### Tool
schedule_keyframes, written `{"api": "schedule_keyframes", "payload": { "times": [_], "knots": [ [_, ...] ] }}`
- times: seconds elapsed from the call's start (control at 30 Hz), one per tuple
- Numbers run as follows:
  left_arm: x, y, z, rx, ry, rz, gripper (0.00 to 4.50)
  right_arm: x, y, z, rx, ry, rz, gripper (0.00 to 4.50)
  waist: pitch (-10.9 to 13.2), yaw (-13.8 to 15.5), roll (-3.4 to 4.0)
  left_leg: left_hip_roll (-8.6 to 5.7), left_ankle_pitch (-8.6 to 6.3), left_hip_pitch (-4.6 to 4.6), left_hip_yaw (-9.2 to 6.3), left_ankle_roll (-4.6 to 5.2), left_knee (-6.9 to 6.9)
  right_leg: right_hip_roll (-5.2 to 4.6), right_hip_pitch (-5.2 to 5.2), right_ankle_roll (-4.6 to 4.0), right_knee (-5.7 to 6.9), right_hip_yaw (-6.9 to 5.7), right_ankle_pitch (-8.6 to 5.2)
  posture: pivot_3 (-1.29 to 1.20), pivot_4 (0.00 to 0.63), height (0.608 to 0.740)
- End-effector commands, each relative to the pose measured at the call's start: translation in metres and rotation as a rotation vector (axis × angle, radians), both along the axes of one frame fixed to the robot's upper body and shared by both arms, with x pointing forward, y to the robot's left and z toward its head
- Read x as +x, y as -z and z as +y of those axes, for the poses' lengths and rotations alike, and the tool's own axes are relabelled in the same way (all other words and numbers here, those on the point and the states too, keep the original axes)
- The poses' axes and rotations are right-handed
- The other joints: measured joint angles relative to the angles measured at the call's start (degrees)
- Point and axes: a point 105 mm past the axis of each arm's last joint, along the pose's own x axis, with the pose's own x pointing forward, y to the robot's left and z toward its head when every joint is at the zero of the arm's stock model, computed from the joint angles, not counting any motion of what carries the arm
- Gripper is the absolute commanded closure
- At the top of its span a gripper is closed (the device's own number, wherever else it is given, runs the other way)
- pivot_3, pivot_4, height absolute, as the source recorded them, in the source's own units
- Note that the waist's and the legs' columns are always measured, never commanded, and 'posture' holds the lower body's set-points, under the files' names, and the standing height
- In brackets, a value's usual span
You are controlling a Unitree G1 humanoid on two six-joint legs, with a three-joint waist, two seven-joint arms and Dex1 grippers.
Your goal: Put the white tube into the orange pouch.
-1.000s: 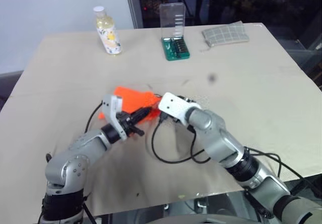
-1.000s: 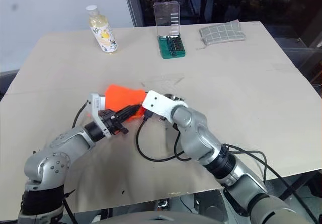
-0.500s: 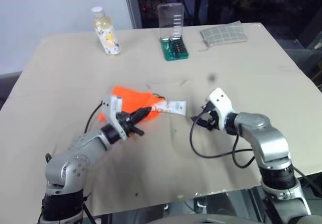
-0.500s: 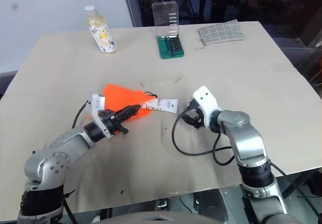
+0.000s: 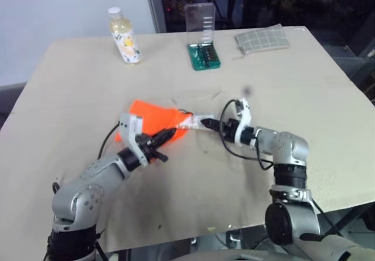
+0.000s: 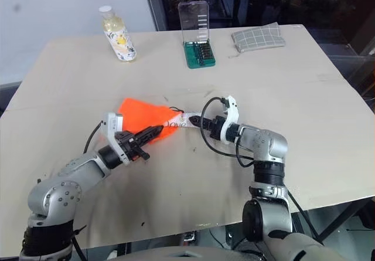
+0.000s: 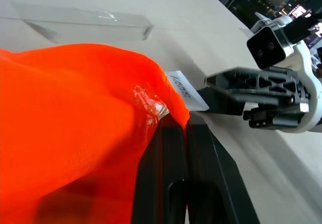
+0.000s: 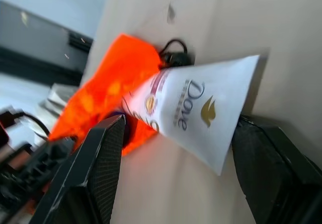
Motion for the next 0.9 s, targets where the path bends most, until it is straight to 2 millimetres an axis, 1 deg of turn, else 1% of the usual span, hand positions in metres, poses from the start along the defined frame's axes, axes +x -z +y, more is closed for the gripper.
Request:
{"api": "schedule_keyframes", "payload": {
  "times": [0.03,0.1,0.13,0.2,0.33,0.37,0.43,0.53,0.67,0.83,0.87,0.9],
  "knots": [
    [-0.004,-0.014,0.001,0.006,-0.004,-0.062,4.5,0.001,-0.01,0.005,0.051,-0.011,-0.007,1.16,0.01,0.02,0.02,0.0,0.0,0.0,0.0,0.0,0.0,-0.02,0.0,0.0,0.0,0.0,0.0,0.0,0.15,0.74],
    [-0.005,-0.014,0.001,0.006,-0.005,-0.064,4.5,0.001,-0.007,0.007,0.054,-0.002,0.011,1.16,0.01,-0.04,0.02,0.0,0.0,0.0,0.0,0.0,0.0,-0.02,0.0,0.0,0.0,0.0,0.0,0.0,0.15,0.74],
    [-0.005,-0.014,0.001,0.006,-0.005,-0.064,4.5,0.002,-0.005,0.007,0.054,0.004,0.018,1.4,0.01,-0.06,0.02,0.0,0.0,0.0,0.0,0.0,0.0,-0.01,0.0,0.0,0.0,0.01,0.0,0.0,0.15,0.74],
    [-0.005,-0.014,0.001,0.008,-0.006,-0.066,4.5,0.002,-0.004,0.01,0.045,0.004,0.018,2.03,0.02,-0.07,0.03,0.01,0.0,0.01,0.01,0.0,0.0,0.0,0.0,0.0,0.01,0.02,0.0,0.0,0.15,0.74],
    [-0.005,-0.014,0.003,0.013,-0.011,-0.067,4.5,0.0,0.0,0.018,-0.01,-0.016,-0.002,4.01,-0.07,-0.27,-0.02,0.03,0.0,0.04,0.04,0.0,-0.01,0.02,0.0,0.0,0.0,0.05,0.0,0.0,0.15,0.74],
    [-0.004,-0.014,0.003,0.013,-0.01,-0.068,4.5,-0.001,0.001,0.02,-0.023,-0.021,-0.006,4.44,-0.09,-0.31,-0.04,0.04,0.0,0.09,0.08,0.0,-0.01,0.04,0.01,0.01,0.02,0.09,0.0,0.0,0.15,0.74],
    [-0.003,-0.015,0.003,0.015,-0.009,-0.069,4.5,-0.004,-0.003,0.025,-0.012,-0.038,-0.021,4.44,-0.08,-0.28,-0.02,0.07,-0.04,0.15,0.09,0.06,-0.01,0.05,0.04,-0.02,0.04,0.1,0.01,0.0,0.15,0.74],
    [-0.002,-0.016,0.002,0.018,-0.005,-0.073,4.5,-0.008,-0.007,0.027,-0.008,-0.052,-0.04,4.44,-0.08,-0.25,-0.02,0.1,-0.07,0.12,0.05,0.1,-0.01,0.03,0.01,-0.11,0.04,0.08,0.06,0.0,0.15,0.74],
    [-0.001,-0.019,-0.001,0.015,0.007,-0.082,4.5,-0.02,-0.012,0.033,-0.012,-0.099,-0.048,4.44,-0.08,-0.25,-0.01,0.12,0.06,0.07,0.05,-0.09,-0.04,0.03,-0.03,-0.13,0.04,0.09,0.08,0.0,0.15,0.74],
    [-0.002,-0.021,-0.009,0.007,0.043,-0.09,4.5,-0.025,-0.012,0.051,-0.003,-0.112,-0.004,4.44,-0.08,-0.2,-0.02,0.09,0.05,-0.02,0.07,-0.08,-0.1,0.12,-0.13,-0.15,-0.02,0.12,0.08,0.0,0.15,0.74],
    [-0.002,-0.021,-0.01,0.007,0.049,-0.088,4.5,-0.025,-0.012,0.053,0.002,-0.111,0.005,4.44,-0.08,-0.2,-0.02,0.09,0.05,-0.02,0.08,-0.08,-0.1,0.12,-0.13,-0.14,-0.02,0.12,0.08,0.0,0.15,0.74],
    [-0.005,-0.016,-0.011,0.021,0.062,-0.072,4.5,-0.026,-0.012,0.059,0.009,-0.115,0.013,4.44,-0.08,-0.18,-0.02,0.09,0.05,-0.02,0.08,-0.08,-0.1,0.12,-0.13,-0.14,-0.02,0.12,0.08,0.0,0.15,0.74]
  ]
}}
